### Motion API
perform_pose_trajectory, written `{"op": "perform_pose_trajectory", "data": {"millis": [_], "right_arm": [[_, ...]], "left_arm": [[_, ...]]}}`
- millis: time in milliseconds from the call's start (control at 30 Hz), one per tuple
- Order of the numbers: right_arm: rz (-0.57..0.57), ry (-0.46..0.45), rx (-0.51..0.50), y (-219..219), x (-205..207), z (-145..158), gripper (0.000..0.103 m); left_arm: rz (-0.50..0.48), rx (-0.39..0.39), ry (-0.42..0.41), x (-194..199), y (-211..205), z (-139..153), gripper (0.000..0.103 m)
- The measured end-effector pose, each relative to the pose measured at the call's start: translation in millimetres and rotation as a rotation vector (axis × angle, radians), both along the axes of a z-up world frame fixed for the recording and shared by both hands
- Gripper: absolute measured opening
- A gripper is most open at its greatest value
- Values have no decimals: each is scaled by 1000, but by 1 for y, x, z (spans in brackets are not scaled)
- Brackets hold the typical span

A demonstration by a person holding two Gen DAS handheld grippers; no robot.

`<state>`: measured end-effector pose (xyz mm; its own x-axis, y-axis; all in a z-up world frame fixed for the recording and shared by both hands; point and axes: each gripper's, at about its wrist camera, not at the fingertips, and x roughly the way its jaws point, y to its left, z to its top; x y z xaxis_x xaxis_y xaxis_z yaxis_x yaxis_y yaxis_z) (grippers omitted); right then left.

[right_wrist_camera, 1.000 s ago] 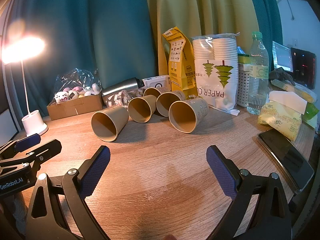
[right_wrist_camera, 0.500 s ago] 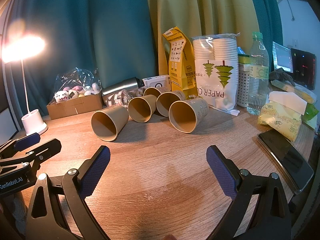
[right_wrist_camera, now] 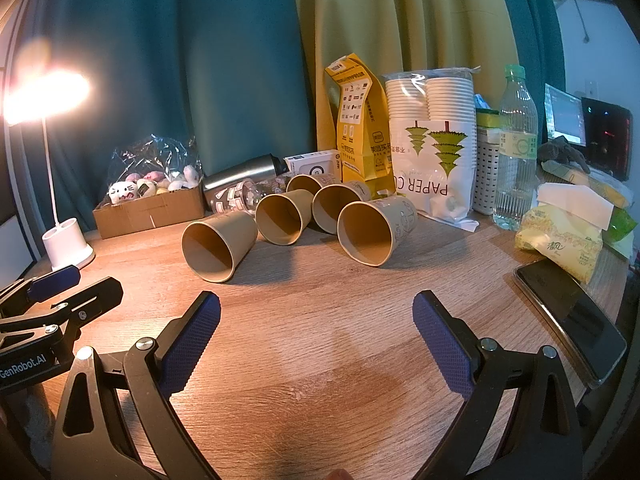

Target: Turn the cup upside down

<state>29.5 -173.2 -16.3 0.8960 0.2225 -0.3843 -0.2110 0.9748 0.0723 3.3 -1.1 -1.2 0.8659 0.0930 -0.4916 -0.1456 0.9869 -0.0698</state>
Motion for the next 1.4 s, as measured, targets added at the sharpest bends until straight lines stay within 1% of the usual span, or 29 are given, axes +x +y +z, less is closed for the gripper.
{"op": "perform_pose_trajectory", "data": {"millis": [1300, 1400], "right_arm": [[0, 2, -1, 0, 1, 0, 98], [1, 6, 2, -1, 1, 0, 98]], "left_arm": [[0, 0, 1, 0, 0, 0, 82], [-4, 3, 11, 2, -1, -1, 82]]}}
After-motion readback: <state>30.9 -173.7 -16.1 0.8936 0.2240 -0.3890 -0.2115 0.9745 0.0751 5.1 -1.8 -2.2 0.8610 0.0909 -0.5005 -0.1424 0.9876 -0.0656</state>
